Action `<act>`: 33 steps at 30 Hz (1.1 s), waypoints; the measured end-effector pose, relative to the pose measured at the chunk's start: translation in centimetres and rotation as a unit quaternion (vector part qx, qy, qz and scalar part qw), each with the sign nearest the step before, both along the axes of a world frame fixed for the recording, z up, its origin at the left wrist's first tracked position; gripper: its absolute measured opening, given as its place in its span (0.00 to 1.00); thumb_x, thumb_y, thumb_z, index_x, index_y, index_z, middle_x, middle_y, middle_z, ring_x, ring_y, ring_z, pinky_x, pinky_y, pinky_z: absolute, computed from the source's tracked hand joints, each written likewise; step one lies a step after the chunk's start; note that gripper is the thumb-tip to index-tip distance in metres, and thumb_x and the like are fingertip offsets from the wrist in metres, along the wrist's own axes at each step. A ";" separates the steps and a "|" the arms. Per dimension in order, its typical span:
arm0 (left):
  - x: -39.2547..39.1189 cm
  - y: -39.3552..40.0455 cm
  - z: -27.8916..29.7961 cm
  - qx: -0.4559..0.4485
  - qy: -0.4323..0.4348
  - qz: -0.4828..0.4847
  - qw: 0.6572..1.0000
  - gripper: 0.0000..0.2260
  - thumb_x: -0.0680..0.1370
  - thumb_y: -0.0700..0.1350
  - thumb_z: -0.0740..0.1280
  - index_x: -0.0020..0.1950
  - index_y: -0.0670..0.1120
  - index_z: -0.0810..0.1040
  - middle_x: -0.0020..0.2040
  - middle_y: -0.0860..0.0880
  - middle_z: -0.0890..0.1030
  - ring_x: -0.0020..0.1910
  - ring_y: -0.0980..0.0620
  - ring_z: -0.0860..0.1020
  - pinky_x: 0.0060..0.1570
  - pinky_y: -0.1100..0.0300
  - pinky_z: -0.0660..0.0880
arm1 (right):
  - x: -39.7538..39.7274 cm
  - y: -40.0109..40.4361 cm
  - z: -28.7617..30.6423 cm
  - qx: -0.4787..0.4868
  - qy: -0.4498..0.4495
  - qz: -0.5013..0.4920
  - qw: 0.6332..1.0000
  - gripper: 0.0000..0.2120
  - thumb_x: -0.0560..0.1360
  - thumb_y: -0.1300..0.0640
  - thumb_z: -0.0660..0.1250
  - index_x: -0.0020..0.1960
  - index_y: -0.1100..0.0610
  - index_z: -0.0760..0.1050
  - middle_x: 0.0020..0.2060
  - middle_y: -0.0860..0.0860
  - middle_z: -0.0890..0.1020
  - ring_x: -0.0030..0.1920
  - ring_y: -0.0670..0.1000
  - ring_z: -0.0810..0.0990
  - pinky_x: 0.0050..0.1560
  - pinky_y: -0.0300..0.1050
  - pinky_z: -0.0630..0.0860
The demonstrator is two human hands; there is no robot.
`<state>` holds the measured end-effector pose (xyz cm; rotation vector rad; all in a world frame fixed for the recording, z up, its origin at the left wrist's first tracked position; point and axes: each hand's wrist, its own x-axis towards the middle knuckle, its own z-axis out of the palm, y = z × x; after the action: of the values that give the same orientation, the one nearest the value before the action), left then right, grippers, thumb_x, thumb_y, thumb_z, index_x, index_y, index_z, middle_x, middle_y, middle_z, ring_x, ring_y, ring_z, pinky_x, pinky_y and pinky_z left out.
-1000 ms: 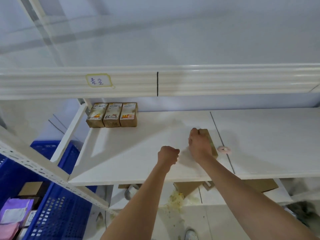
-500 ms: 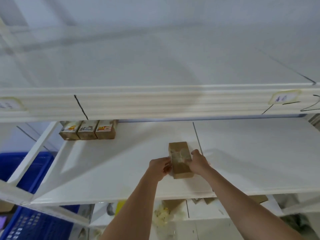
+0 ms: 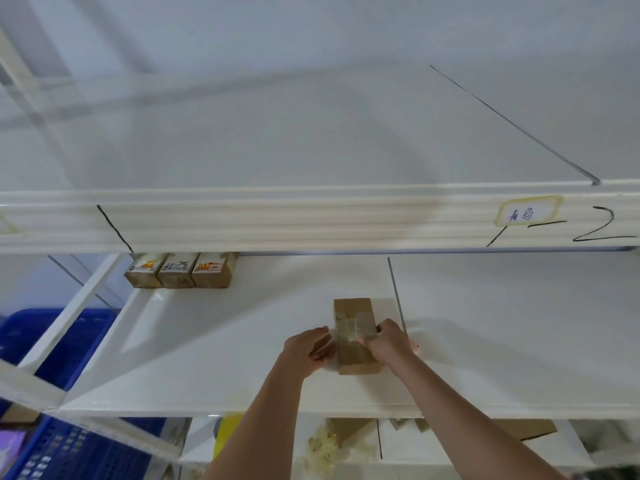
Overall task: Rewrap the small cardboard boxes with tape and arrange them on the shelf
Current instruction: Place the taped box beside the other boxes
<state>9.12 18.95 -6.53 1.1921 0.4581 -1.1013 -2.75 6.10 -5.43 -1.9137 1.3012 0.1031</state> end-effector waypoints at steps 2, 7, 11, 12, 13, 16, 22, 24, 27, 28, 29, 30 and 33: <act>0.1 0.0 0.2 -0.007 -0.008 0.006 1.000 0.10 0.75 0.30 0.72 0.55 0.33 0.78 0.51 0.35 0.82 0.49 0.37 0.81 0.49 0.47 0.79 | 0.2 0.4 0.5 -0.005 0.019 0.003 1.000 0.23 0.77 0.47 0.70 0.65 0.57 0.69 0.55 0.54 0.80 0.49 0.52 0.77 0.33 0.42 0.68; -0.2 0.5 -0.1 -0.029 -0.047 -0.022 0.998 0.11 0.76 0.29 0.71 0.57 0.33 0.79 0.55 0.35 0.80 0.53 0.40 0.81 0.50 0.52 0.81 | 2.4 1.2 2.8 -0.205 0.002 0.092 0.974 0.24 0.78 0.60 0.67 0.72 0.55 0.64 0.65 0.57 0.71 0.65 0.58 0.72 0.63 0.52 0.72; -0.6 0.7 -0.4 -0.023 -0.077 -0.031 0.996 0.11 0.78 0.28 0.66 0.60 0.35 0.80 0.57 0.34 0.80 0.56 0.40 0.82 0.49 0.54 0.82 | 7.2 0.8 4.5 -0.203 -0.029 0.291 0.935 0.14 0.80 0.60 0.65 0.64 0.50 0.77 0.62 0.52 0.75 0.64 0.54 0.71 0.64 0.53 0.73; -0.7 0.8 -0.3 -0.018 -0.074 -0.026 0.997 0.11 0.78 0.27 0.66 0.59 0.34 0.80 0.57 0.33 0.80 0.55 0.39 0.82 0.49 0.53 0.82 | 8.0 0.9 4.6 -0.192 0.017 0.331 0.924 0.13 0.80 0.59 0.64 0.63 0.51 0.78 0.63 0.52 0.74 0.65 0.55 0.71 0.64 0.55 0.73; -0.7 0.8 -0.3 -0.013 -0.072 -0.021 0.997 0.11 0.78 0.27 0.66 0.58 0.34 0.80 0.56 0.33 0.80 0.54 0.39 0.82 0.50 0.53 0.82 | 8.7 1.0 4.4 -0.190 0.067 0.361 0.910 0.14 0.80 0.60 0.63 0.64 0.53 0.78 0.64 0.53 0.73 0.65 0.57 0.70 0.65 0.56 0.71; -1.1 0.6 -0.5 -0.011 -0.073 -0.005 0.997 0.10 0.77 0.26 0.67 0.57 0.33 0.80 0.53 0.33 0.81 0.50 0.40 0.82 0.52 0.52 0.82 | 10.1 0.8 3.7 -0.182 0.180 0.391 0.884 0.18 0.79 0.61 0.61 0.69 0.59 0.72 0.70 0.57 0.66 0.70 0.62 0.64 0.68 0.60 0.66; -1.5 0.5 -0.2 -0.023 -0.079 0.016 0.996 0.10 0.77 0.26 0.67 0.56 0.33 0.81 0.51 0.35 0.82 0.47 0.41 0.82 0.46 0.54 0.83 | 11.4 -0.3 3.1 -0.142 0.240 0.383 0.881 0.32 0.75 0.45 0.70 0.73 0.59 0.66 0.74 0.58 0.60 0.71 0.63 0.64 0.69 0.61 0.68; -1.4 0.7 0.0 -0.022 -0.081 0.020 0.996 0.10 0.77 0.26 0.67 0.56 0.34 0.81 0.52 0.35 0.82 0.47 0.42 0.83 0.44 0.56 0.83 | 11.5 -0.7 3.4 -0.147 0.235 0.393 0.877 0.34 0.74 0.43 0.72 0.72 0.59 0.67 0.73 0.59 0.63 0.71 0.63 0.65 0.70 0.60 0.67; -1.3 0.8 0.0 -0.020 -0.083 0.020 0.996 0.10 0.77 0.27 0.68 0.56 0.35 0.81 0.53 0.35 0.82 0.48 0.42 0.83 0.44 0.56 0.83 | 11.5 -1.1 3.5 -0.143 0.226 0.392 0.880 0.38 0.70 0.43 0.76 0.72 0.58 0.67 0.71 0.59 0.66 0.70 0.62 0.67 0.69 0.58 0.69; -1.2 0.8 0.0 -0.016 -0.081 0.024 0.996 0.10 0.77 0.27 0.68 0.56 0.35 0.81 0.53 0.35 0.83 0.48 0.42 0.83 0.44 0.56 0.83 | 11.4 -1.0 3.5 -0.140 0.222 0.386 0.884 0.38 0.70 0.43 0.77 0.72 0.58 0.67 0.70 0.58 0.66 0.70 0.61 0.67 0.69 0.58 0.68; -1.2 0.8 -0.1 -0.011 -0.079 0.031 0.996 0.10 0.76 0.27 0.69 0.56 0.35 0.81 0.52 0.35 0.83 0.48 0.42 0.83 0.44 0.56 0.83 | 11.3 -0.9 3.5 -0.138 0.221 0.381 0.887 0.39 0.69 0.43 0.77 0.73 0.58 0.66 0.70 0.57 0.66 0.70 0.61 0.66 0.69 0.57 0.68; -1.2 0.8 -0.1 -0.006 -0.076 0.039 0.996 0.10 0.76 0.27 0.69 0.56 0.34 0.81 0.52 0.34 0.83 0.47 0.41 0.84 0.43 0.55 0.83 | 11.2 -0.8 3.4 -0.133 0.218 0.374 0.891 0.39 0.70 0.42 0.77 0.73 0.58 0.66 0.70 0.57 0.65 0.70 0.60 0.66 0.69 0.57 0.68; -1.2 1.2 -0.7 0.002 -0.067 0.054 0.996 0.10 0.74 0.27 0.71 0.55 0.31 0.80 0.50 0.35 0.83 0.45 0.43 0.84 0.41 0.57 0.83 | 10.9 -0.8 3.4 -0.126 0.201 0.359 0.903 0.38 0.72 0.42 0.75 0.73 0.59 0.66 0.71 0.57 0.64 0.71 0.60 0.64 0.70 0.59 0.66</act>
<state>7.87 20.13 -7.21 1.2226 0.4174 -0.9226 8.13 5.27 -2.06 -2.6163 0.8005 0.7710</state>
